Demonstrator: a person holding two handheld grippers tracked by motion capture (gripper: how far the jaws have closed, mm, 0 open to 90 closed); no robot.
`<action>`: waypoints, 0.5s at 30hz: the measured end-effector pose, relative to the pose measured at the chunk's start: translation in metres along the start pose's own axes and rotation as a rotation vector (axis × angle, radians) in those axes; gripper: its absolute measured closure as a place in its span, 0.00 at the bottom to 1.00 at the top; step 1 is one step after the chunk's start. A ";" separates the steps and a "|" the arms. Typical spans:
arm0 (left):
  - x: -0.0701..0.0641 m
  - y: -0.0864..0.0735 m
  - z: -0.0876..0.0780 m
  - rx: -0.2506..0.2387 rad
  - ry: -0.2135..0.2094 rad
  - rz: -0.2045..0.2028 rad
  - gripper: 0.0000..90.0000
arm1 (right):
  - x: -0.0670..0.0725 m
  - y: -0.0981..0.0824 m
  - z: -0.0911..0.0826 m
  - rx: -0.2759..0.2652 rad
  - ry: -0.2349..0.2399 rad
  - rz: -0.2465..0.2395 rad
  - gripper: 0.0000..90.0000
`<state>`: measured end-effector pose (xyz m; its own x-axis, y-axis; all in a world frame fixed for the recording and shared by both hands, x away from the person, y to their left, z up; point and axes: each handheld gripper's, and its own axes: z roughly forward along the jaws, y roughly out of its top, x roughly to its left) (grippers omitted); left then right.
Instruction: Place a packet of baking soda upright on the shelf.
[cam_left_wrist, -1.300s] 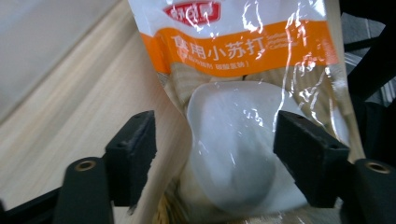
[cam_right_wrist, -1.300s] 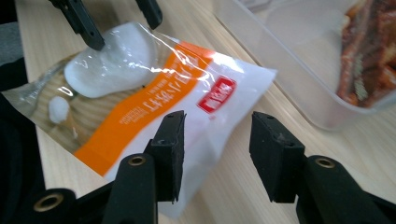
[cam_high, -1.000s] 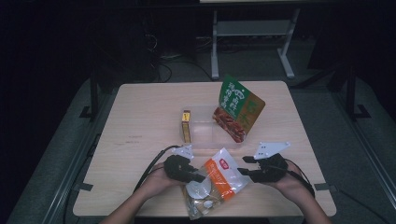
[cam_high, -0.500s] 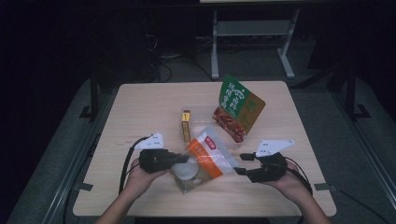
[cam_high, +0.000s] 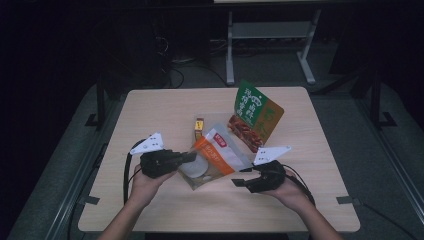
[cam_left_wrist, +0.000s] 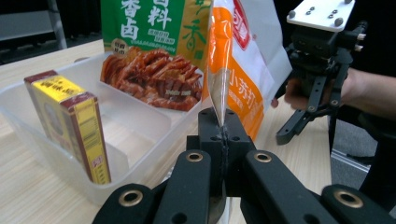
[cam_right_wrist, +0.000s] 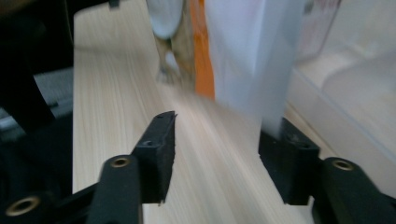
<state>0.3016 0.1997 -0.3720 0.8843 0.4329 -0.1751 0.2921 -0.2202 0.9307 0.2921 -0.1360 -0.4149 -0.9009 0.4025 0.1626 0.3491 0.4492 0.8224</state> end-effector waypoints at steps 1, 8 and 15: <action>0.000 0.001 0.000 -0.007 -0.004 -0.006 1.00 | 0.000 0.002 0.003 -0.023 0.014 0.003 0.56; -0.002 0.001 0.000 -0.045 -0.014 -0.030 1.00 | 0.000 0.009 0.015 -0.120 0.069 0.039 0.77; 0.001 -0.005 0.001 -0.071 -0.033 -0.077 1.00 | -0.002 0.015 0.010 -0.217 0.111 0.069 0.99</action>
<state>0.3019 0.2003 -0.3768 0.8719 0.4172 -0.2564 0.3342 -0.1241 0.9343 0.3013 -0.1224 -0.4082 -0.9039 0.3310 0.2710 0.3576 0.2368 0.9034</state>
